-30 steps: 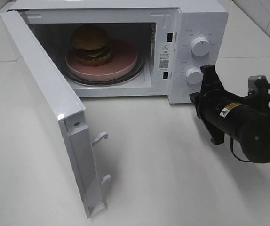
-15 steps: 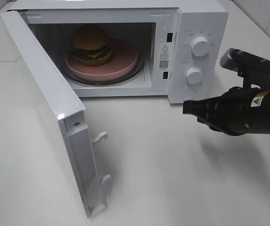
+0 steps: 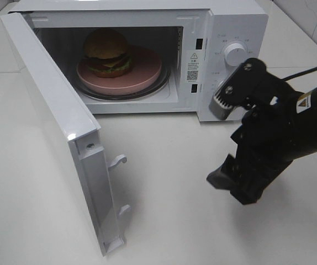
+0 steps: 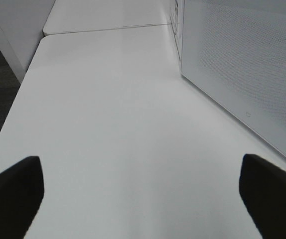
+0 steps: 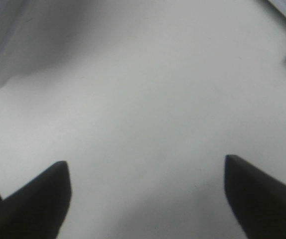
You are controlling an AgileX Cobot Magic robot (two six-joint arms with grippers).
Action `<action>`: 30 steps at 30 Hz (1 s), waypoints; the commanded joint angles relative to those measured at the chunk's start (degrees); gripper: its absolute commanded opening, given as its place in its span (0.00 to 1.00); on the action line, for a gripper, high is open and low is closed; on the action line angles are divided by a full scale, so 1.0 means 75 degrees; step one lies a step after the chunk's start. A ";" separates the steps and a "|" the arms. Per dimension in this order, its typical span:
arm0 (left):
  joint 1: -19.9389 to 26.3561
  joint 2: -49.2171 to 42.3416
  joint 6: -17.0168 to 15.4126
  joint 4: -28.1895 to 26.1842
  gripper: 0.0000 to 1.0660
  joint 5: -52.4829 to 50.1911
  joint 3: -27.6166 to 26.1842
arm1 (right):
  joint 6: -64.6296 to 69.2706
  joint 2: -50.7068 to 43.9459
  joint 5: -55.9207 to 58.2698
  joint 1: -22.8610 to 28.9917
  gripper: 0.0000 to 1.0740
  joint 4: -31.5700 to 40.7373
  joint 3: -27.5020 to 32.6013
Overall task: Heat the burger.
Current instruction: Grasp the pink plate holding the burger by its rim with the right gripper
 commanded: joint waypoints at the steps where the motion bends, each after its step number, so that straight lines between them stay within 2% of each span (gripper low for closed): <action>1: -0.0015 -0.0153 -0.0046 -0.0069 0.95 -0.0069 0.0015 | -0.1345 -0.0069 0.0527 0.0283 0.94 -0.0023 -0.0283; 3: -0.0015 -0.0153 -0.0046 -0.0069 0.95 -0.0069 0.0015 | -0.2024 -0.0023 0.0619 0.0458 0.94 -0.0061 -0.0481; 12: -0.0015 -0.0153 -0.0046 -0.0069 0.95 -0.0069 0.0015 | -0.2727 0.0611 0.1261 0.0527 0.94 -0.0833 -0.1322; 14: -0.0015 -0.0153 -0.0046 -0.0069 0.95 -0.0069 0.0015 | -0.2865 0.1031 0.1665 0.0657 0.93 -0.1123 -0.1864; 15: -0.0015 -0.0153 -0.0046 -0.0069 0.95 -0.0069 0.0015 | -0.2865 0.1031 0.1665 0.0657 0.93 -0.1123 -0.1864; 17: -0.0015 -0.0153 -0.0046 -0.0069 0.95 -0.0069 0.0015 | -0.3056 0.1513 0.1963 0.0779 0.93 -0.1176 -0.2529; 18: -0.0015 -0.0153 -0.0046 -0.0069 0.95 -0.0069 0.0015 | -0.3056 0.1513 0.1963 0.0779 0.93 -0.1176 -0.2529; 20: -0.0015 -0.0153 -0.0046 -0.0069 0.95 -0.0069 0.0015 | -0.3201 0.2086 0.2223 0.0932 0.93 -0.1314 -0.3209; 21: -0.0015 -0.0153 -0.0046 -0.0069 0.95 -0.0069 0.0015 | -0.3201 0.2086 0.2223 0.0932 0.93 -0.1314 -0.3209; 22: -0.0015 -0.0153 -0.0046 -0.0069 0.95 -0.0069 0.0015 | -0.3300 0.2468 0.2437 0.1001 0.93 -0.1390 -0.3636; 23: -0.0015 -0.0153 -0.0046 -0.0069 0.95 -0.0069 0.0015 | -0.3300 0.2468 0.2437 0.1001 0.93 -0.1390 -0.3636; 24: -0.0015 -0.0153 -0.0046 -0.0069 0.95 -0.0069 0.0015 | -0.3346 0.2819 0.2628 0.1062 0.93 -0.1513 -0.4102; 26: -0.0015 -0.0153 -0.0046 -0.0069 0.95 -0.0069 0.0015 | -0.3369 0.2964 0.2712 0.1062 0.93 -0.1551 -0.4278; 27: -0.0015 -0.0153 -0.0046 -0.0069 0.95 -0.0069 0.0015 | -0.3438 0.3316 0.2895 0.1062 0.93 -0.1642 -0.4698; 29: -0.0015 -0.0153 -0.0046 -0.0069 0.95 -0.0069 0.0015 | -0.3468 0.3484 0.2964 0.1062 0.93 -0.1665 -0.4851; 30: -0.0015 -0.0153 -0.0046 -0.0069 0.95 -0.0069 0.0015 | -0.3583 0.3736 0.3063 0.1062 0.93 -0.1711 -0.5202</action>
